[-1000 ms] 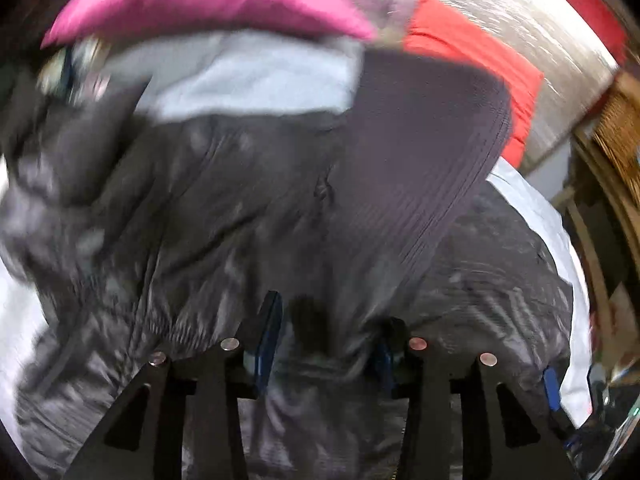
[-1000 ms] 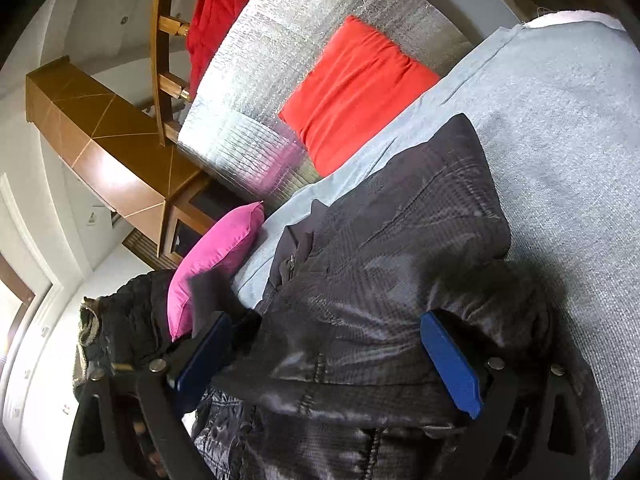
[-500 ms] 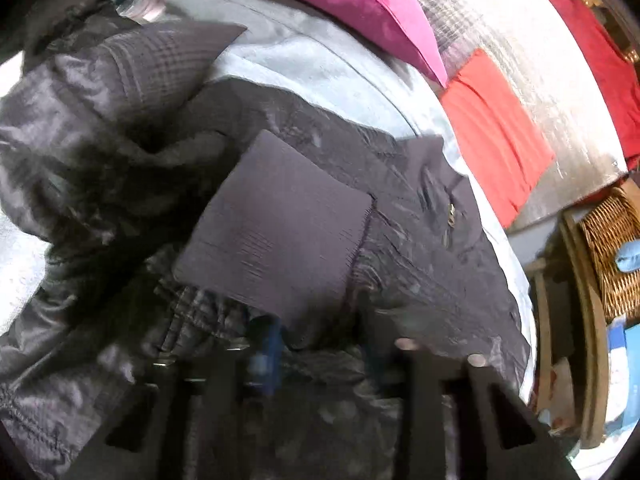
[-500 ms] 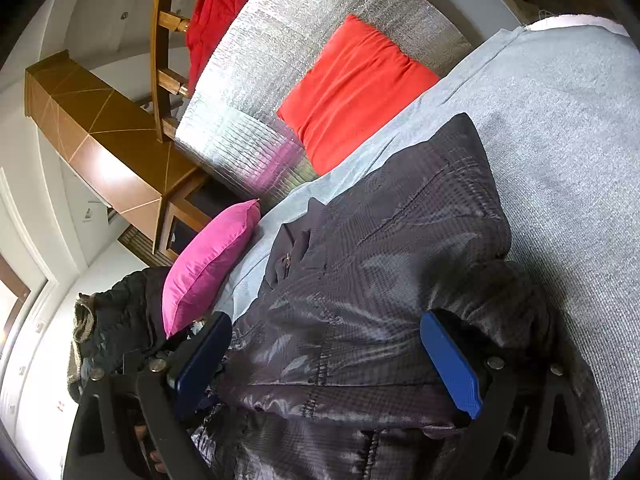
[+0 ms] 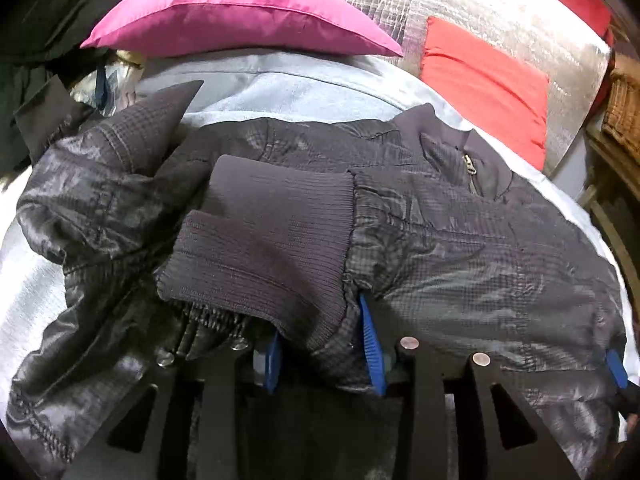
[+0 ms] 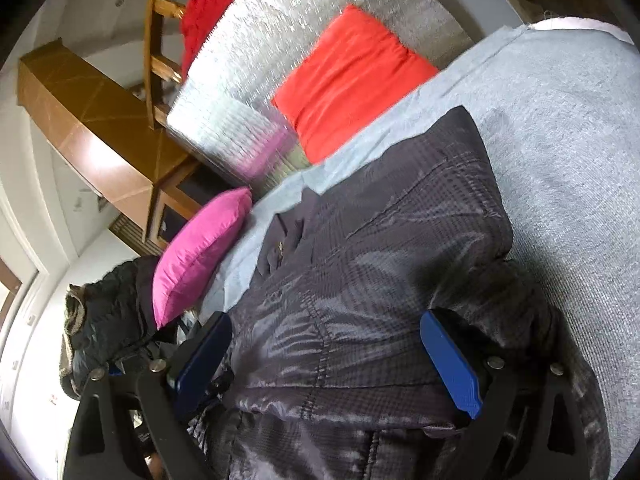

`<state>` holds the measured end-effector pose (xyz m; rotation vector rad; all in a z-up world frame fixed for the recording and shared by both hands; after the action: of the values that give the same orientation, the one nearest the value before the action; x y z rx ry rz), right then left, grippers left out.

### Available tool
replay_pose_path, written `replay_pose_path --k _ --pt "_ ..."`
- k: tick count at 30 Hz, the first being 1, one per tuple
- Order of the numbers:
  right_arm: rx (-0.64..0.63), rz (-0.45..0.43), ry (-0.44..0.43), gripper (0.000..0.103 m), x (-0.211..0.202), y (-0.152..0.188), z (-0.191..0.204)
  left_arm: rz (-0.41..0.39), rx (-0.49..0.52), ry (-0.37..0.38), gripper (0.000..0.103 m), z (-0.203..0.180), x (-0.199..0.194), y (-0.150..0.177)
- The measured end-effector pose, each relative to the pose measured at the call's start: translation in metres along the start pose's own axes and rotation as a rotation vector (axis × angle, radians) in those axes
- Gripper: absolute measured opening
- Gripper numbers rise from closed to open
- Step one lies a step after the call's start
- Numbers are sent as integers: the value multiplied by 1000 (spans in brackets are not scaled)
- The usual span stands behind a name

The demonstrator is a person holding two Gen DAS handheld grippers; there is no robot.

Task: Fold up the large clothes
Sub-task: 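Grasp the ribbed cuff of the other sleeve with the left tool, fold it across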

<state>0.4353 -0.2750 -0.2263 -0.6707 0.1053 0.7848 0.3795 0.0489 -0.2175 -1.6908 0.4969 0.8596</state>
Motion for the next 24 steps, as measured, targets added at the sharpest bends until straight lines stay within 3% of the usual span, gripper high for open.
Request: replay_pose_path --k 2,6,10,11,13,14,15,18,19,21,24 --pt "14 -17 -59 96 -22 -14 19 -4 -10 11 38 0 1 -1" --pt "-36 -99 104 97 -53 -64 7 -17 -18 18 38 -3 -3 -4" --pt "36 69 297 97 -15 -77 -57 -22 -22 23 38 -1 -2 -4" --pt "42 123 323 90 -2 -74 -67 -24 -20 21 38 -2 -2 -4" --pt "16 195 368 57 16 -68 -73 -27 -20 20 38 1 -4 -2" --pt "-18 229 389 25 25 -67 -68 -27 -21 21 38 -1 -2 -3" --pt "-88 220 418 18 28 -72 -56 -28 -24 24 38 0 -2 -3" --pt "-236 133 464 12 17 -83 -30 -33 -26 30 40 0 -2 -3" --pt "-258 157 538 12 21 -77 -46 -34 -22 28 40 0 -2 -3" --pt "-233 226 601 13 32 -59 -79 -34 -16 27 41 -1 -3 -3" --pt "-195 140 545 18 23 -64 -69 -32 -17 26 41 0 -3 -3"
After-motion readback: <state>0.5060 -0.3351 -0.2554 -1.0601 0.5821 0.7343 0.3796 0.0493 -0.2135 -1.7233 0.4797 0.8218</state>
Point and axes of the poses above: each gripper's, at about its wrist camera, not at the fingertips, and x roughly the way its jaws point, z to its left, y to its underside, the point moved 10 cm from there along x, roughly the way its jaws point, and after that the axes turned 6 degrees about -y, right-handed, at the moved point
